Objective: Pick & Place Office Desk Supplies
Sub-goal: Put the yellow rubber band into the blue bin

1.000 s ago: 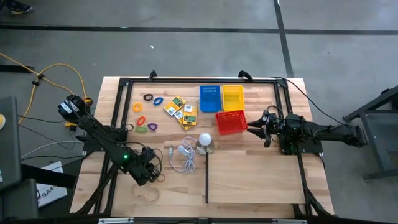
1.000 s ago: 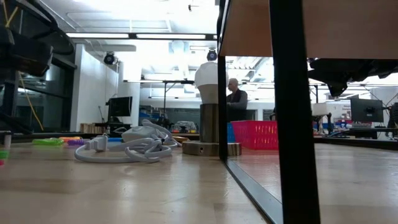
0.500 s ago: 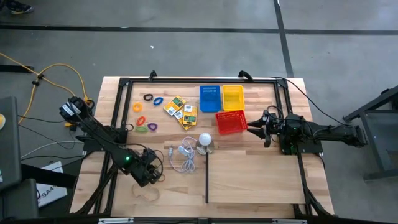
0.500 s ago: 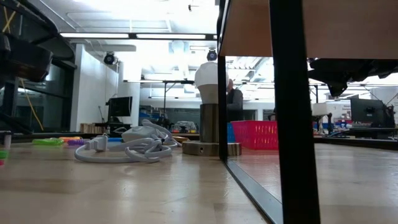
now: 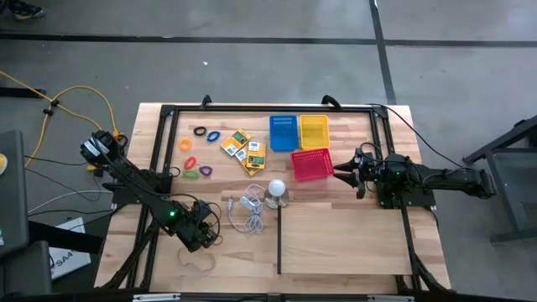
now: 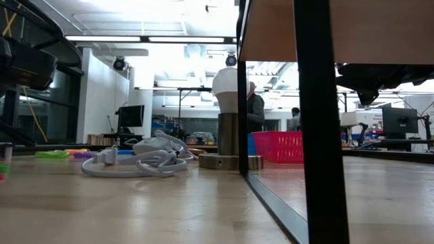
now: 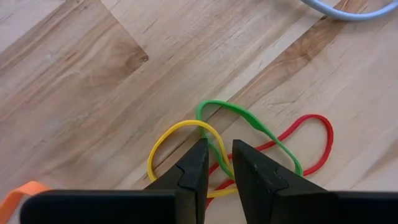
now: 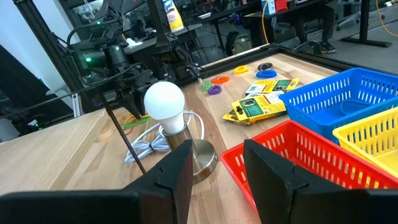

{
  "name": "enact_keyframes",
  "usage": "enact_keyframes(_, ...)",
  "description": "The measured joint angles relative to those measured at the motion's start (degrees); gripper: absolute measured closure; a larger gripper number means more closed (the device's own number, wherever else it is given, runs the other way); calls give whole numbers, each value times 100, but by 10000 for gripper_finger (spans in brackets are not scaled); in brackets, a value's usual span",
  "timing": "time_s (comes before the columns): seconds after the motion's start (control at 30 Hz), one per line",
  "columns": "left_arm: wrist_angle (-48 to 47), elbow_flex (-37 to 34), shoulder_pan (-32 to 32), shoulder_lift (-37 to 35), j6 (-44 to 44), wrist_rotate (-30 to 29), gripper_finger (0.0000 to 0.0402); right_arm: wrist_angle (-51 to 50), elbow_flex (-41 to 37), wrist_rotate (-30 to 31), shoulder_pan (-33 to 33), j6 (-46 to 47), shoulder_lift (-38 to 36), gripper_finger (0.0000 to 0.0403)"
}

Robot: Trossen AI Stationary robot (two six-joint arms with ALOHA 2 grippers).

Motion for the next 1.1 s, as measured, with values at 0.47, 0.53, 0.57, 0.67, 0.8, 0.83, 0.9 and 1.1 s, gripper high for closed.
enact_keyframes(0.47,-22,0,-2,-1,63,-71,399,0,2,-1,-2,0,1,272)
enact_keyframes(0.53,-23,0,-15,-12,64,-80,399,0,0,-2,0,0,0,272)
enact_keyframes(0.57,-31,-2,-37,-38,67,-106,399,0,0,-1,-2,0,0,272)
enact_keyframes(0.67,-42,-2,-129,-154,69,-187,400,0,0,-1,-1,0,0,272)
enact_keyframes(0.8,-127,-2,-303,-350,11,-421,400,0,0,0,-2,0,0,272)
enact_keyframes(0.83,-166,-2,-345,-401,5,-483,400,0,0,0,-1,0,1,272)
enact_keyframes(0.9,-233,-2,-425,-512,-85,-591,400,0,0,-2,-1,0,0,272)
enact_keyframes(1.1,-506,-2,-615,-743,-285,-842,400,0,0,-2,-2,0,0,272)
